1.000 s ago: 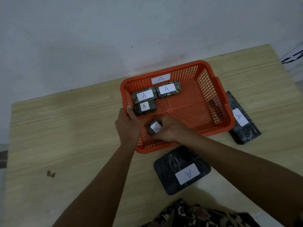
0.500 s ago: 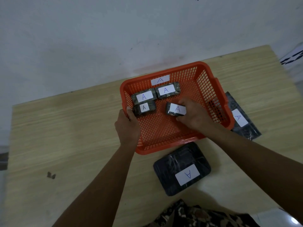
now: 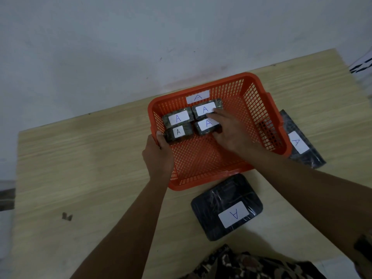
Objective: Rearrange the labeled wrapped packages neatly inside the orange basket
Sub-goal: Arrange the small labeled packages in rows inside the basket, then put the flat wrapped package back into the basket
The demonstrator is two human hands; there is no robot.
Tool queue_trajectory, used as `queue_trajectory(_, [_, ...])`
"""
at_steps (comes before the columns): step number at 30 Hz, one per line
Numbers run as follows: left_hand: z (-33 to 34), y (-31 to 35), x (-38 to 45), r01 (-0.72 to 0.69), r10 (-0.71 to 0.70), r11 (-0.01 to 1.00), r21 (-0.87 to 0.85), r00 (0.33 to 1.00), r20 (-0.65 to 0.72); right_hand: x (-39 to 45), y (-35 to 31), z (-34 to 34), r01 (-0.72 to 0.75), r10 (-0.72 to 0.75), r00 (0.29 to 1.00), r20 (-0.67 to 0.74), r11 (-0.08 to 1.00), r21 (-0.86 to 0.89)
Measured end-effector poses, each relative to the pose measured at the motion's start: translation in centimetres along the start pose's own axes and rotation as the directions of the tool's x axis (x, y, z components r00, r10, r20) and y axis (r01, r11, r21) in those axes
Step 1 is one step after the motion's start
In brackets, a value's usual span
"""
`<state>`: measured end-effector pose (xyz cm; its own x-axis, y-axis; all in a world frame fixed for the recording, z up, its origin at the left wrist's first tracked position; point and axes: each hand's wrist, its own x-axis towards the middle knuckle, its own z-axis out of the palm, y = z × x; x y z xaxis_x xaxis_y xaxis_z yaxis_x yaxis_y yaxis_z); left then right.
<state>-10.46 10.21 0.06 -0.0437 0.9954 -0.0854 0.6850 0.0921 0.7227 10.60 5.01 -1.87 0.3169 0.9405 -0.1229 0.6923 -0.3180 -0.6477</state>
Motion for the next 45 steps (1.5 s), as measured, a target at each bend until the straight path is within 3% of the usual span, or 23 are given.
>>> queue_trajectory(2, [0.0,0.0,0.0,-0.006,0.006,1.0,0.002,1.0,0.004,-0.3,-0.3,0.2,-0.079,0.082,0.997,-0.007,0.981,0.179])
queue_trajectory(5, [0.0,0.0,0.0,-0.011,0.011,1.0,0.003,1.0,0.003,-0.6,-0.6,0.4,-0.237,0.308,0.947,-0.089,0.859,0.455])
queue_trajectory(12, [0.1,-0.1,0.1,-0.004,0.004,1.0,-0.017,1.0,0.007,0.4,-1.0,1.6,-0.403,0.493,0.864,-0.106,0.802,0.44])
queue_trajectory(18, [0.0,0.0,0.0,0.02,-0.017,0.998,-0.057,0.999,0.04,0.0,-1.5,0.6,-0.385,0.467,0.881,-0.08,0.804,0.453])
queue_trajectory(22, [-0.7,0.3,-0.2,0.042,-0.022,0.987,-0.157,0.992,0.124,-2.1,-1.1,-1.8,-0.289,0.36,0.917,-0.169,0.895,0.34])
queue_trajectory(25, [-1.8,0.1,-1.3,-0.17,0.174,0.984,-0.047,0.978,0.113,-4.8,-0.5,-3.6,-0.155,0.228,0.942,-0.244,0.945,0.287])
queue_trajectory(27, [-2.7,-0.6,-2.8,-0.411,0.401,0.905,0.111,0.91,0.107,-7.0,-0.1,-4.6,-0.064,0.158,0.939,-0.307,0.953,0.295])
queue_trajectory(29, [-3.2,-1.9,-4.7,-0.645,0.612,0.739,0.197,0.764,0.205,-9.5,0.3,-5.3,0.048,0.06,0.918,-0.392,0.965,0.259])
queue_trajectory(31, [-3.3,-3.5,-6.4,-0.8,0.734,0.576,0.167,0.596,0.324,-12.1,0.5,-5.4,0.14,-0.048,0.913,-0.406,0.97,0.199])
queue_trajectory(33, [-3.2,-4.8,-7.5,-0.859,0.772,0.489,0.155,0.508,0.382,-14.7,0.6,-4.6,0.196,-0.144,0.931,-0.334,0.972,0.126])
queue_trajectory(36, [-3.0,-5.6,-7.9,-0.879,0.8,0.426,0.212,0.476,0.365,-17.5,0.9,-2.6,0.312,-0.316,0.941,-0.122,0.949,-0.05])
queue_trajectory(38, [-3.0,-5.4,-7.8,-0.882,0.8,0.395,0.258,0.468,0.375,-18.1,1.1,-1.3,0.423,-0.415,0.905,0.089,0.9,-0.107])
queue_trajectory(41, [-3.1,-4.5,-7.6,-0.888,0.753,0.339,0.31,0.454,0.477,-17.6,1.1,-0.1,0.504,-0.444,0.833,0.329,0.855,-0.121])
queue_trajectory(45, [-3.1,-3.1,-7.6,-0.898,0.687,0.33,0.291,0.44,0.579,-16.6,0.7,0.5,0.531,-0.395,0.806,0.441,0.811,-0.246])
